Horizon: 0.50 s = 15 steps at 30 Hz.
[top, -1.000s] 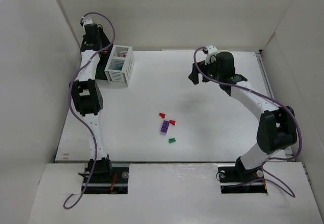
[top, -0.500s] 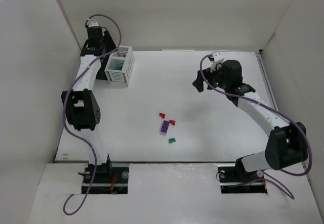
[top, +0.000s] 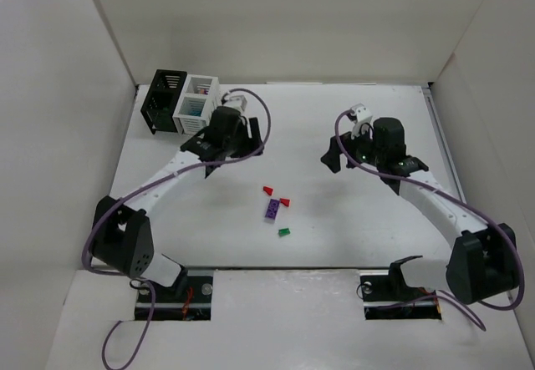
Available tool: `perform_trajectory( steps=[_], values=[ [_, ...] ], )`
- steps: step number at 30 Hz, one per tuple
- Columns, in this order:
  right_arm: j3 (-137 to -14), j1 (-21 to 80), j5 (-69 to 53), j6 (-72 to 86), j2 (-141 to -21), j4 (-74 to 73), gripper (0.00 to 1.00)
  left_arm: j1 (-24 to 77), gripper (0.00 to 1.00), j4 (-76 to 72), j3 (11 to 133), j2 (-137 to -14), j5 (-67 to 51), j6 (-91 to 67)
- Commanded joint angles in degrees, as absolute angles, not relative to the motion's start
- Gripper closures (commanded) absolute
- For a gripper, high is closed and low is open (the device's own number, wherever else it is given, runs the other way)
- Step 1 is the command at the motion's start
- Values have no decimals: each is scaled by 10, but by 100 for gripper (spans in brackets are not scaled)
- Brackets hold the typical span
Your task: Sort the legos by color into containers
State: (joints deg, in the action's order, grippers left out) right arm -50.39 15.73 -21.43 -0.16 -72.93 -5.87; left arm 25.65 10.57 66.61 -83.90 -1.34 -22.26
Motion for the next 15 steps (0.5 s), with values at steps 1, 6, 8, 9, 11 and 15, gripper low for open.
perform_trajectory(
  steps=[1, 6, 8, 9, 11, 15],
  values=[
    [-495, 154, -239, -4, -703, -50, 0, 318, 36, 97, 614, -808, -17, -251],
    [-489, 154, -252, -4, -698, -50, 0, 383, 38, 71, 553, -830, -11, -319],
    [-483, 154, -252, -4, -698, -50, 0, 409, 42, 77, 553, -855, 15, -372],
    [-483, 154, -252, -4, -698, -50, 0, 415, 43, 90, 564, -865, 31, -389],
    [-478, 154, -252, -4, -693, -50, 0, 415, 46, 114, 582, -896, 46, -439],
    [-473, 154, -252, -4, -682, -50, 0, 420, 46, 169, 620, -942, 63, -507]
  ],
)
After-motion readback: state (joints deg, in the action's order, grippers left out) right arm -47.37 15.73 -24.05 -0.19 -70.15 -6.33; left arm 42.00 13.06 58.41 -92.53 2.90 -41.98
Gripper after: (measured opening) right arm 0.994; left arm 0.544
